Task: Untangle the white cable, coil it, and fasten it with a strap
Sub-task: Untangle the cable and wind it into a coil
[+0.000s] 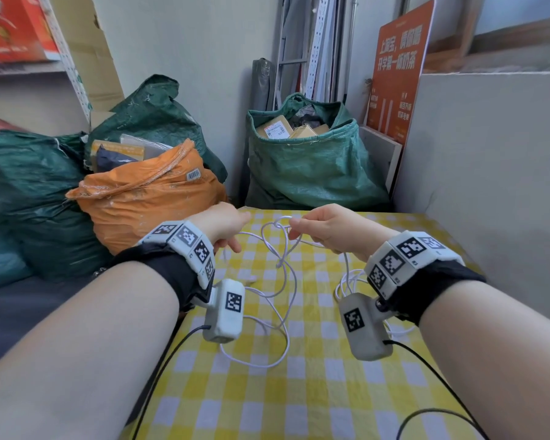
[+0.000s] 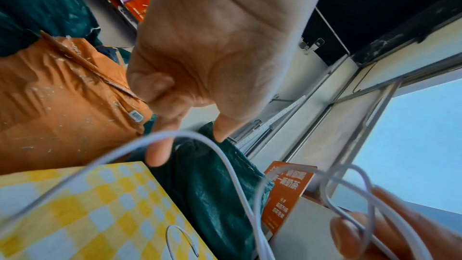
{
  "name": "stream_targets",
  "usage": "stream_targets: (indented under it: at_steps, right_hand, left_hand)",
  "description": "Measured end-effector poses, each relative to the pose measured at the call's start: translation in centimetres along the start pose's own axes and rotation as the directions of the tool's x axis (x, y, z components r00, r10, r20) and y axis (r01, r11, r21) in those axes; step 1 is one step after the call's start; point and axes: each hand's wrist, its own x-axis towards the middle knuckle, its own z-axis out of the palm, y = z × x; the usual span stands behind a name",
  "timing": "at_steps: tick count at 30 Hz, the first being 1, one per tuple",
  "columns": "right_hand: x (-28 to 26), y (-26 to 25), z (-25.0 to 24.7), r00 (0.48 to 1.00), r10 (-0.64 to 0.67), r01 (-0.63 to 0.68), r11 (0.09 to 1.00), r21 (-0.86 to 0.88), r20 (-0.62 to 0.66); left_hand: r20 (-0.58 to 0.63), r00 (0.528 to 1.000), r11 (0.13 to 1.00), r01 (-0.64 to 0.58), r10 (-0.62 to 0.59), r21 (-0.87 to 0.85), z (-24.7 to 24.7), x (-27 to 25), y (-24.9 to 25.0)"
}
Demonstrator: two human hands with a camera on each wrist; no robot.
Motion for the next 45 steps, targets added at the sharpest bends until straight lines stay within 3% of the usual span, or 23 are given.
stream_targets:
  at_steps: [3, 6, 9, 11, 14, 17, 21, 27, 31, 35, 41, 45]
  right_hand:
    - [-0.1, 0.0, 0.0, 1.000, 0.013, -0.013, 1.000, 0.015, -0.024]
    - [0.1, -0.1, 0.2, 0.998, 0.023, -0.021, 0.999, 0.034, -0.060]
    - [0.3, -0.3, 0.5, 0.997, 0.026, -0.022, 0.998, 0.052, -0.068]
    - [0.5, -0.5, 0.6, 0.998, 0.028, -0.023, 0.995, 0.094, -0.057]
    - [0.4, -0.6, 0.5, 0.998, 0.040, -0.033, 0.993, 0.112, -0.058]
    - [0.2, -0.6, 0.2, 0.992, 0.039, -0.038, 0.999, 0.011, -0.120]
    - [0.2, -0.8, -0.3, 0.968, 0.057, -0.067, 0.997, -0.036, -0.245]
    - [0.5, -0.6, -1.1, 0.928, 0.084, -0.118, 0.990, -0.074, -0.363]
    - [0.9, 0.0, -1.3, 0.912, 0.121, -0.168, 0.982, -0.088, -0.392]
    - [1.3, 0.3, -1.3, 0.899, 0.153, -0.219, 0.968, -0.119, -0.410]
    - [1.7, 0.9, -1.4, 0.900, 0.174, -0.270, 0.942, -0.198, -0.399]
    - [1.7, 0.5, -0.8, 0.929, 0.124, -0.203, 0.959, -0.198, -0.350]
  left_hand:
    - [-0.046, 0.999, 1.000, 0.020, -0.020, -0.003, -0.3, 0.4, -0.5]
    - [-0.112, 0.989, 0.990, -0.107, 0.097, -0.089, -0.3, 0.0, 0.2]
    - [0.056, 0.981, 0.944, -0.161, 0.184, -0.287, -0.2, -1.2, 1.7]
    - [0.203, 0.948, 0.915, -0.158, 0.246, -0.372, -0.2, -2.1, 2.5]
    - [0.250, 0.909, 0.887, -0.213, 0.334, -0.411, 0.1, -2.5, 2.9]
    - [0.207, 0.915, 0.883, -0.242, 0.345, -0.402, 0.2, -2.2, 3.0]
    - [0.052, 0.945, 0.932, -0.307, 0.322, -0.192, 0.1, -1.9, 3.1]
    - [-0.192, 0.957, 0.973, -0.227, 0.217, -0.031, -0.2, -0.8, 1.8]
    - [-0.171, 0.977, 0.945, -0.172, 0.128, -0.279, -0.5, -0.2, 0.7]
    - [-0.089, 0.990, 0.818, -0.144, 0.114, -0.557, -0.6, 0.0, 0.3]
    - [-0.012, 0.986, 0.625, -0.115, 0.166, -0.772, -0.8, -0.1, 0.5]
    - [-0.034, 0.978, 0.695, -0.171, 0.206, -0.698, -0.5, -0.3, 1.0]
